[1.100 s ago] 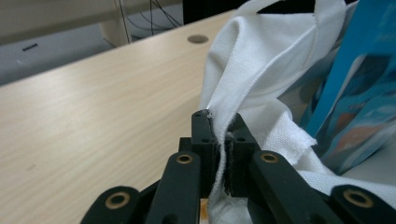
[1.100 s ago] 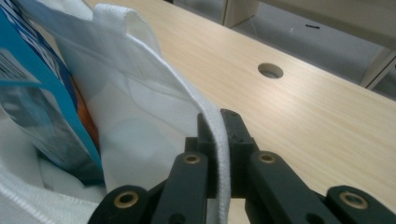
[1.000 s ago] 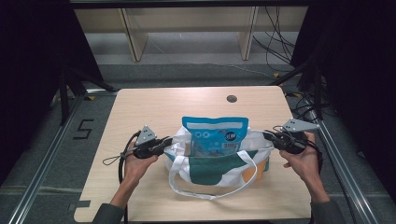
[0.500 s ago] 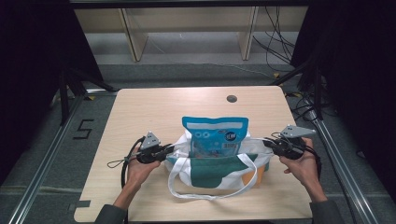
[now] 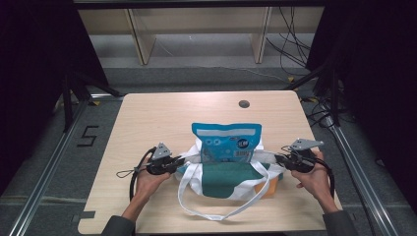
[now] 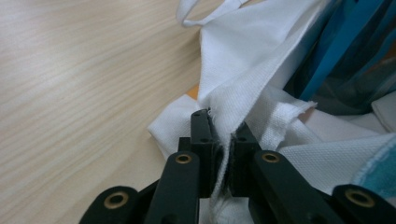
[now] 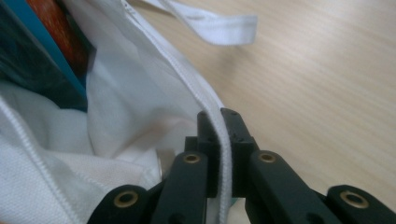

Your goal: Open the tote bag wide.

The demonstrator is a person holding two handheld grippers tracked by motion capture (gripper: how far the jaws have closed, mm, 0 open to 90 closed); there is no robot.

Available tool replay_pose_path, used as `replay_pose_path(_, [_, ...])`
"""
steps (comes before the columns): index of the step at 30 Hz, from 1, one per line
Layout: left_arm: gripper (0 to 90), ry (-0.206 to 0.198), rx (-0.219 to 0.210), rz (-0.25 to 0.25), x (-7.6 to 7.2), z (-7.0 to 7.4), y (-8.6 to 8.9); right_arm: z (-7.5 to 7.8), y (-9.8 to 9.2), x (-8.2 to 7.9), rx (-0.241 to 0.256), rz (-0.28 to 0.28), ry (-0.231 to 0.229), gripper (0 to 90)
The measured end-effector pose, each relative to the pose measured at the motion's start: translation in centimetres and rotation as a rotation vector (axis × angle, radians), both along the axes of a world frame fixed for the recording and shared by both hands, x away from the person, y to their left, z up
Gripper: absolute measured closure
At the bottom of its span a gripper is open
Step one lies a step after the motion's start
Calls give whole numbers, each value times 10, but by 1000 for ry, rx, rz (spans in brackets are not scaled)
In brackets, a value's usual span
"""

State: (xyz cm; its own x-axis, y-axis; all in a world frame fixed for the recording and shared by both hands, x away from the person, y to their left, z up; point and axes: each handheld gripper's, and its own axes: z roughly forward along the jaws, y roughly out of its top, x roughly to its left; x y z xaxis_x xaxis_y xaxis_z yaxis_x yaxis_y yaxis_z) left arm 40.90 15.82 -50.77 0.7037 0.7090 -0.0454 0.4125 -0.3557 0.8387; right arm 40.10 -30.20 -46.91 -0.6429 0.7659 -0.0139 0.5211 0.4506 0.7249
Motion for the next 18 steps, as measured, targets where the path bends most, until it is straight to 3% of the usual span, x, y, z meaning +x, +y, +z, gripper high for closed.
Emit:
replay_pose_path(2, [838,15,-4,5,1,-2,-2,-5,0,1,1,8,1,880])
replay_pose_path(3, [838,7,3,2,2,-3,-3,-9,0,0,6,-1,24,881])
replay_pose_path(4, [838,6,47,-26,3,-2,-1,-13,-1,0,-3,0,34,881])
replay_pose_path(5, [839,-3,28,-9,3,-5,-4,-17,-1,1,3,7,41,882])
replay_pose_path(6, [842,8,62,-23,4,-6,-4,-19,-1,1,-7,7,33,882])
replay_pose_path(7, [844,11,57,-12,5,-8,-5,-21,1,0,0,-6,58,882])
replay_pose_path(8, [847,17,72,-15,5,-9,-6,-23,2,1,-14,-4,63,882])
replay_pose_path(10, [846,25,58,3,4,-9,-8,-24,0,4,-11,17,54,881])
replay_pose_path(11, [836,20,70,-1,4,-7,-7,-24,1,3,7,-11,61,878])
replay_pose_path(12, [810,34,65,2,5,-5,-6,-22,1,2,9,-18,58,870])
replay_pose_path(13, [764,55,25,38,2,-1,-5,-21,0,2,3,-7,40,837])
replay_pose_path(14, [694,55,25,38,2,-1,-5,-18,0,2,2,-19,39,782])
replay_pose_path(15, [694,57,38,50,-1,4,-2,-18,0,2,2,-19,39,782])
replay_pose_path(16, [612,59,50,62,-4,10,0,-14,-2,2,12,-43,31,728])
replay_pose_path(18, [536,39,31,57,-9,20,6,5,-8,0,68,-77,-15,650])
